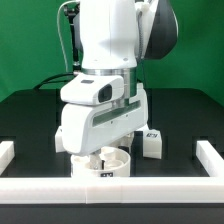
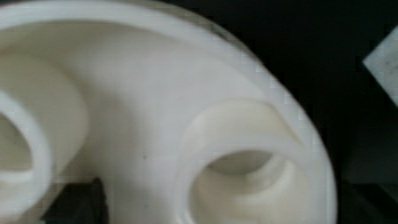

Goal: Assemble stool

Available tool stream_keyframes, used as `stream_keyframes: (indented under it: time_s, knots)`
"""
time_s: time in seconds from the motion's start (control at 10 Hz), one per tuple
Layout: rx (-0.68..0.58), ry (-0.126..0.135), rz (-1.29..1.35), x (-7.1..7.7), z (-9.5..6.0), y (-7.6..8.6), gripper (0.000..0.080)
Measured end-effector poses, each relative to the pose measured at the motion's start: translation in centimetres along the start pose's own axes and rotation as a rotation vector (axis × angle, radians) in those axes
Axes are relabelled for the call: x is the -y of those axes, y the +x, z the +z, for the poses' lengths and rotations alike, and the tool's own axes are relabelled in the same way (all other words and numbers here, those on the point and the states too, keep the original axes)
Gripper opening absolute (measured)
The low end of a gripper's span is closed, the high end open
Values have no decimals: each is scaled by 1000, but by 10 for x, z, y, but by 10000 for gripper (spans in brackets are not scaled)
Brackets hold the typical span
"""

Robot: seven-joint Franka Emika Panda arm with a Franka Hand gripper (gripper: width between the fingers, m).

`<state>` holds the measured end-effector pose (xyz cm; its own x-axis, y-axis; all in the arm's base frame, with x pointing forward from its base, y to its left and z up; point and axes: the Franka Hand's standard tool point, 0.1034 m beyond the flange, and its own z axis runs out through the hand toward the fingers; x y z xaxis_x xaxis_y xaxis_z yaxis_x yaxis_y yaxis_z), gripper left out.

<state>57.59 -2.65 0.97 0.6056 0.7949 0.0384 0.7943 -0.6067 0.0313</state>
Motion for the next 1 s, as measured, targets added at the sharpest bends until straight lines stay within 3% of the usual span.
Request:
stream_keyframes:
  time_s: [0.2, 0.3, 0.5, 1.0]
  knots:
    - [0, 0, -8, 1, 0, 2, 399]
    - [0, 0, -9, 1, 0, 2, 399]
    - [1, 1, -10, 1, 0, 2, 62]
    - [6, 6, -9, 1, -2, 2, 32]
